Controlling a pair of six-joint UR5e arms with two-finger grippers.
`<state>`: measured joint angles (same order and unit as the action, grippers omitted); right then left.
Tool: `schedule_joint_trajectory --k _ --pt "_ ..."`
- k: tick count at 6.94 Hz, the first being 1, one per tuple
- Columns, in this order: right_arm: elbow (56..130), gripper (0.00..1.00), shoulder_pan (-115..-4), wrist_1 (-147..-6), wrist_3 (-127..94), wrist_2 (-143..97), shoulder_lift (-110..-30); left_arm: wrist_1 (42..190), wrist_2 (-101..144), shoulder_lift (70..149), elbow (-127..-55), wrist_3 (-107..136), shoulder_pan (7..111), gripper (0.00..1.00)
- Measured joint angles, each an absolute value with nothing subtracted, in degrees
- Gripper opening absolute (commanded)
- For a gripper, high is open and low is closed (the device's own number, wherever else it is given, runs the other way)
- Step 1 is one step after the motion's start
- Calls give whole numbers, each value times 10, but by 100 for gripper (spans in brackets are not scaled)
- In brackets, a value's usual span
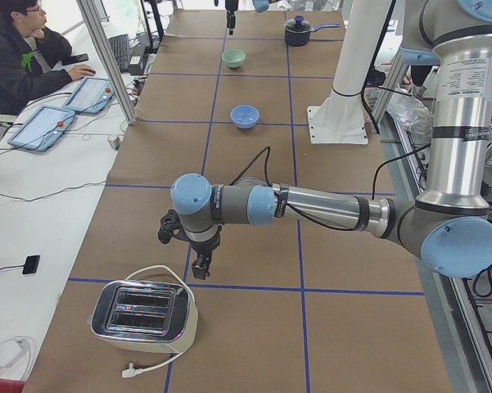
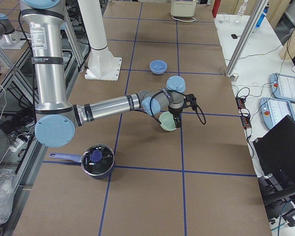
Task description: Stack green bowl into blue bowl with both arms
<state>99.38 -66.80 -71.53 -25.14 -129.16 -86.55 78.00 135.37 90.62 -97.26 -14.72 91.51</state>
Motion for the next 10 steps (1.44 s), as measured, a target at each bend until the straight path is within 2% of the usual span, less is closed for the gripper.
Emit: schedule_joint_trajectory --k 3,5,6,10 --pt "953 99 -622 -700 -255 -1252 -852 758 1354 901 -969 -168 927 98" --pt "919 27 -612 -694 -255 -1249 -838 758 1354 900 -969 -169 927 98" --pt "912 6 -611 -691 -254 -1250 -836 758 1354 900 -970 -169 927 98" --pt "895 11 -606 -688 -252 -1250 -836 761 1354 901 -971 -170 927 98"
